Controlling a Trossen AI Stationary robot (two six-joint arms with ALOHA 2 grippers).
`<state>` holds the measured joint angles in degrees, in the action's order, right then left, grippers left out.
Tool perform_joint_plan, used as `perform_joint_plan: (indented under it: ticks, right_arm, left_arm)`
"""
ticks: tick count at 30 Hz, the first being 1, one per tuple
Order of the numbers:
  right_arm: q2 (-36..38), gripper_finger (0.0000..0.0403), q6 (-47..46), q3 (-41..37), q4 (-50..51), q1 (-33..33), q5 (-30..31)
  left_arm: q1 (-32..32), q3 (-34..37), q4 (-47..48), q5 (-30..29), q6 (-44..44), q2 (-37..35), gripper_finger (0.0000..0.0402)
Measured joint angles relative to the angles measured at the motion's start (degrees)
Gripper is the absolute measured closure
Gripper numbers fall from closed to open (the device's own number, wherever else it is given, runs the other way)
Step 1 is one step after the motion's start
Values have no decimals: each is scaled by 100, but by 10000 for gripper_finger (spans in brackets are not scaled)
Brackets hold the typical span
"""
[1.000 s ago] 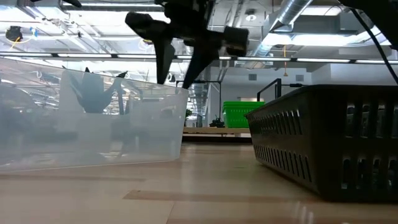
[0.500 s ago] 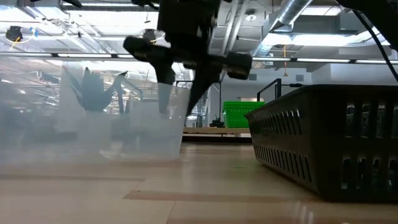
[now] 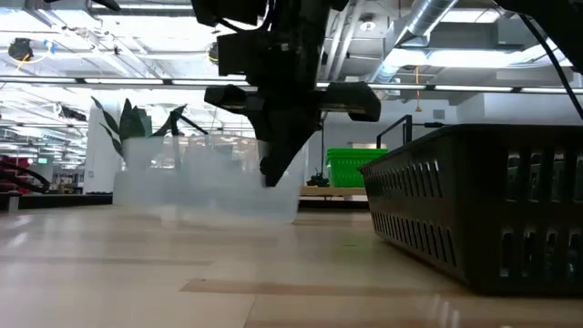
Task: Stack baskets on shelf by color
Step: Stack the right transparent bin on top of the transparent bin on the shelf
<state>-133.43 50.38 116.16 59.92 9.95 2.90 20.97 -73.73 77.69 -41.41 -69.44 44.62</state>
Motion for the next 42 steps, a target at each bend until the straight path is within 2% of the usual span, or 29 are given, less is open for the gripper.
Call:
perform_joint_plan:
  ticks: [3,8,14,19,21,24,30,35,42]
  right_arm:
    - [-1,395,-444,74,72,67,-64]
    - [2,399,-984,629,364,142,-783]
    - [1,400,-1748,1870,1086,-89,-1333]
    - [983,401,-2781,1483,-255,-493,-2004]
    - [1311,401,-3114,1486,-719,-636,-2037]
    - [1608,402,-3564,1491,-1329,-880,-1671]
    - [1531,402,-4161,1491,-1667,-1560,-235]
    - [869,402,-4465,1479,-1745,-1888,-96]
    - [360,402,-4020,1673,-1370,-1952,263]
  left_arm:
    - [0,0,0,-2,16,2,136]
    - [0,0,0,0,125,1,136]
    - [0,0,0,0,124,2,136]
    - [0,0,-2,70,125,-3,136]
    - [0,0,2,155,129,-3,136]
    - [0,0,0,170,192,-2,136]
    - [0,0,-4,166,213,0,136]
    - [0,0,-4,160,215,0,136]
    - [0,0,-4,157,115,-3,136]
